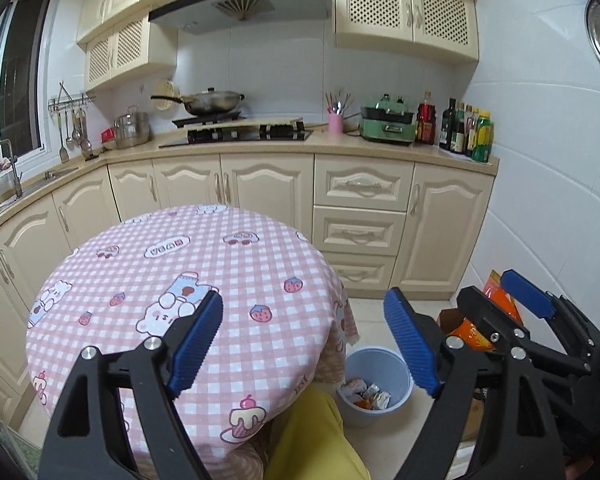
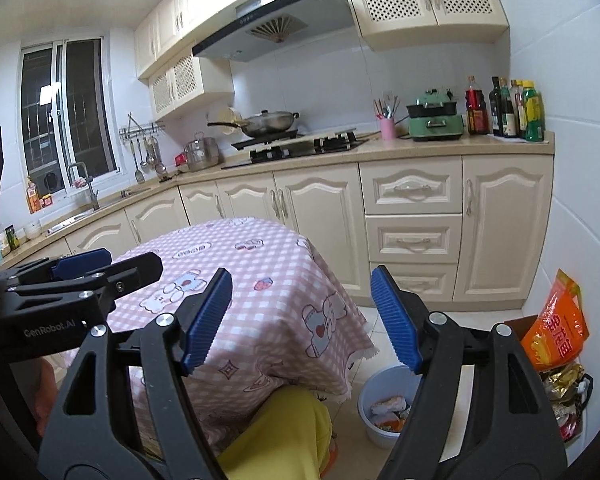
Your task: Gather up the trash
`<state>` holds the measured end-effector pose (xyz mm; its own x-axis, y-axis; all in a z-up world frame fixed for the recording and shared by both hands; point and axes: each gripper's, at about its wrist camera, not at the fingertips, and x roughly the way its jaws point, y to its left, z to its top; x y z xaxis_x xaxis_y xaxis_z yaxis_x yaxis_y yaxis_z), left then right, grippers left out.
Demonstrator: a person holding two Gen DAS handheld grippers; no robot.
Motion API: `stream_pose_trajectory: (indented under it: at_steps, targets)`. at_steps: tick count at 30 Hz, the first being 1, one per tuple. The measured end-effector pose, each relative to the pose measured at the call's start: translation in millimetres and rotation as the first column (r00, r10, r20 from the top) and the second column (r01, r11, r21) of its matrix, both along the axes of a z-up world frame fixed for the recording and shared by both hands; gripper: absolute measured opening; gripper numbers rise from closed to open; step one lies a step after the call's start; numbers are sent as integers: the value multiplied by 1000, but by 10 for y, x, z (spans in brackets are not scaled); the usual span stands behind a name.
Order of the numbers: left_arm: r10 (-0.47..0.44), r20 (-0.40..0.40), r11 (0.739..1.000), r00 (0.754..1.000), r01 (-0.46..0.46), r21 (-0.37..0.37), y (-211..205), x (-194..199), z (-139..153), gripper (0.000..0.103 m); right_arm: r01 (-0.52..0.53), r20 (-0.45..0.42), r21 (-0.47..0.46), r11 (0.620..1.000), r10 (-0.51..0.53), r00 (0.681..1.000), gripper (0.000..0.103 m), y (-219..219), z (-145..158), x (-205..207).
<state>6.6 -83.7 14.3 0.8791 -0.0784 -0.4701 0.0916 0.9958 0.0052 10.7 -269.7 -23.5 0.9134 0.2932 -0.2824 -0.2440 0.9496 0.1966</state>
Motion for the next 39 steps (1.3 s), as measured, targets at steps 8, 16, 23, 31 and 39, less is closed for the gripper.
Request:
stream_pose_trajectory:
  at_steps: [8,16,23,31,39]
  targets:
    - [-11,25,1000,1000,11,-14,5,-79,34,81,4,21,-2,1000,-4,1000,74,14,43,-109]
    - [-8,25,1000,1000,9,-20,6,-111,32,81,3,21,-2,1000,-3,1000,76,22,40,-125]
    - [-6,18,1000,1000,7,-19,-11,-102,26,81,6,4,10,1000,-6,1000,77,-1,12,-108]
    - [-7,15,1000,1000,7,-12,-14,-102,10,81,8,-10,11,1000,-8,1000,77,-16,-6,-102]
    - [-5,18,1000,1000,5,-6,-27,-119,10,81,10,-12,11,1000,-10,1000,77,-15,-13,-110]
